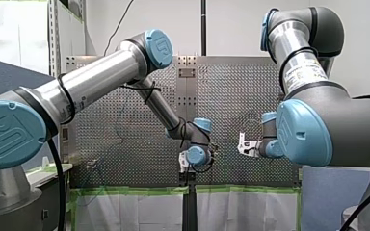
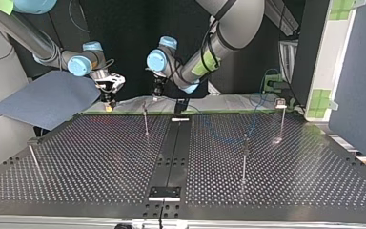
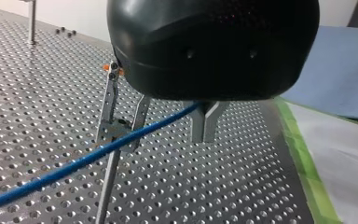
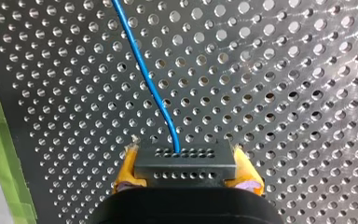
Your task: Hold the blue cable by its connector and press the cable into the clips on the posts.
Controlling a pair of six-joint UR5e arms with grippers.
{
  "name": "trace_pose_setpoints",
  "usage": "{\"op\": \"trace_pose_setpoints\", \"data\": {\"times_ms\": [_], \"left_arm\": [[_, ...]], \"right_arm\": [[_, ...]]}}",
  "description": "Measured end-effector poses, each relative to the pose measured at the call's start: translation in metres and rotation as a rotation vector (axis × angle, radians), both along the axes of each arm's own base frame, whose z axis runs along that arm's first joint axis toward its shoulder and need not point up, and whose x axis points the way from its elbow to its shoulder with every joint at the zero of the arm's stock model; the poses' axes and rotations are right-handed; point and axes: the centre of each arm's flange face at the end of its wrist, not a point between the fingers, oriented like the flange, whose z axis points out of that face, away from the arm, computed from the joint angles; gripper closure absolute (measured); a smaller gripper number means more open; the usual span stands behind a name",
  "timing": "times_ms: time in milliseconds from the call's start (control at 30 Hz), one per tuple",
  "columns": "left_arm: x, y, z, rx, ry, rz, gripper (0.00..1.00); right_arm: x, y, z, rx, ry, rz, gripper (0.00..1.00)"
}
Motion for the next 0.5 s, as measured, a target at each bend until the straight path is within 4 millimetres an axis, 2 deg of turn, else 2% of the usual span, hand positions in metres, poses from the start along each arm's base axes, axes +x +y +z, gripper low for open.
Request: {"op": "trace_pose_setpoints", "data": {"times_ms": [233,500], "left_arm": [[-0.013,-0.006,0.007,0.064,0.011,-0.016,1.0],[-0.022,-0.018,0.034,0.061,-0.011,-0.036,1.0]], "right_arm": [[0.0,-0.001,0.001,-0.003,-0.002,0.0,1.0],[0.0,-0.001,0.0,-0.001,-0.002,0.0,1.0]]}}
